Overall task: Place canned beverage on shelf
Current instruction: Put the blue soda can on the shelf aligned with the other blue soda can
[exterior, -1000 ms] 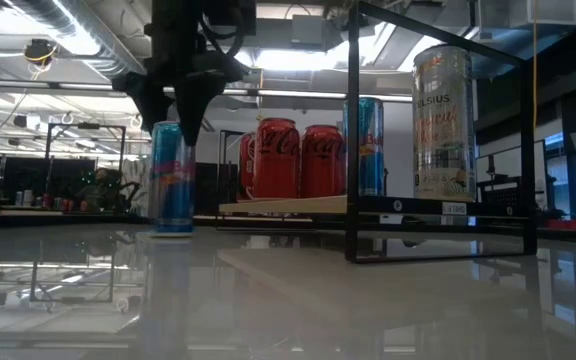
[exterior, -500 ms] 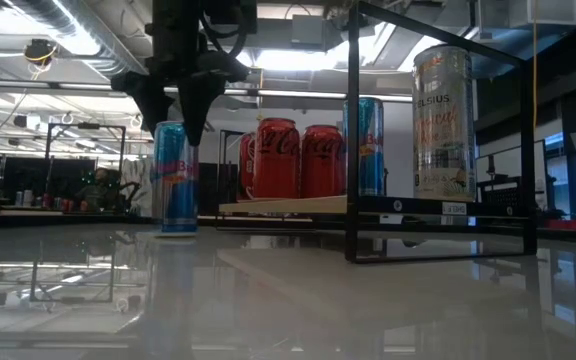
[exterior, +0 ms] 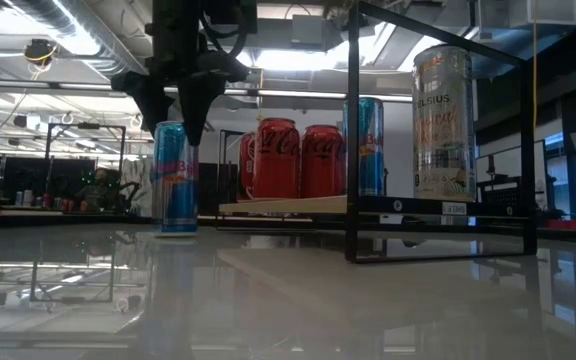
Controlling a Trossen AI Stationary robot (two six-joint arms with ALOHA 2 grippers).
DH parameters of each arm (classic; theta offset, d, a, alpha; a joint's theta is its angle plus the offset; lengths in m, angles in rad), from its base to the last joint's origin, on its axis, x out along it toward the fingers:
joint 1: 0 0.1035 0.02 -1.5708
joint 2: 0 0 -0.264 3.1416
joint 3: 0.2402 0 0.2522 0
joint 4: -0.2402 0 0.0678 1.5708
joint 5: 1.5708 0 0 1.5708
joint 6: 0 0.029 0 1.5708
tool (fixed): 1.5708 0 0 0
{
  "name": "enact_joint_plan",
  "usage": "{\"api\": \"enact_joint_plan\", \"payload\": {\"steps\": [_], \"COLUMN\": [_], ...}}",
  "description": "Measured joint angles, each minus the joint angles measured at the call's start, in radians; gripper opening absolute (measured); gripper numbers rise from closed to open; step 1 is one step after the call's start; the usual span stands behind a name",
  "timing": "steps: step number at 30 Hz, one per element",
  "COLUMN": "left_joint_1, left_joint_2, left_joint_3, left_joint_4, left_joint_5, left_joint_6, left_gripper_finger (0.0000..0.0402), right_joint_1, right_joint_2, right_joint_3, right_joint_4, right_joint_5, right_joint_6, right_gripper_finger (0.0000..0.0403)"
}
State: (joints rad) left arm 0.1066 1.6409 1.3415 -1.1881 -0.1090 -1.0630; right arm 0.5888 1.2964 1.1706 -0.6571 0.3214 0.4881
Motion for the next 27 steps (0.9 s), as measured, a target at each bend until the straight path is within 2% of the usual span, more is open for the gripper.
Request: {"api": "enact_joint_plan", "payload": {"steps": [10, 27], "left_joint_1": [0.0, 0.0], "left_joint_2": [0.001, 0.001], "left_joint_3": [-0.002, -0.002], "left_joint_4": [0.003, 0.001], "left_joint_5": [0.022, 0.029], "left_joint_6": [0.0, 0.001], "left_gripper_finger": [0.0263, 0.0267], "right_joint_1": [0.0, 0.0], "right_joint_2": [0.0, 0.0], "right_joint_3": [0.0, 0.0], "right_joint_4": [0.0, -0.005], "right_joint_5": [0.0, 0.0], "right_joint_6": [0.0, 0.0], "right_gripper_finger": [0.0321, 0.0321]}}
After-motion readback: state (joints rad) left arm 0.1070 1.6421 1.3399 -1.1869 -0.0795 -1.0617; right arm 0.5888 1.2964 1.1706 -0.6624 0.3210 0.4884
